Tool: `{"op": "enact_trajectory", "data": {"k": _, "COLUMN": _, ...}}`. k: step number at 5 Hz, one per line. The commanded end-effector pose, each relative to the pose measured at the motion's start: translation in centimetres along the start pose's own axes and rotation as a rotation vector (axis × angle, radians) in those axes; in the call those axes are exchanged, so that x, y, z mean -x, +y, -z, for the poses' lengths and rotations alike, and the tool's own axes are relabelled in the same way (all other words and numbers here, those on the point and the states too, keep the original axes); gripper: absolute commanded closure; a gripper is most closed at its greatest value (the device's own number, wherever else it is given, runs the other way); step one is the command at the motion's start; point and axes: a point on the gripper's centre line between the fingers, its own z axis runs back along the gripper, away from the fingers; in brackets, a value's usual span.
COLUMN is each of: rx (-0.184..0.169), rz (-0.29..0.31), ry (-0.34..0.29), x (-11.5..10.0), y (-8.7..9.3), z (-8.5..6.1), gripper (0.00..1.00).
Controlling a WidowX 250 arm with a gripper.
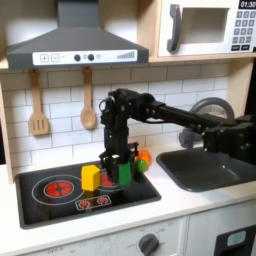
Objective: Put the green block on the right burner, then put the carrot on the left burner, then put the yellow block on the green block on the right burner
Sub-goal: 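Put the green block on the right burner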
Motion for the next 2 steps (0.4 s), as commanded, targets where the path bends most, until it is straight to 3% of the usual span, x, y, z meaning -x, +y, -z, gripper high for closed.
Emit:
{"op": "enact_trajectory", "data": {"k": 1, "rx": 0.001, "rz": 0.004, "ry": 0.003, "x": -0.16, "y": -0.03, "z": 0.2, "gripper": 1.0}}
{"op": "enact_trajectory", "data": {"k": 2, "rx": -0.007, "rz": 0.008, "ry": 0.0, "x": -0.23, "y": -0.05, "z": 0.62, "gripper": 1.0}}
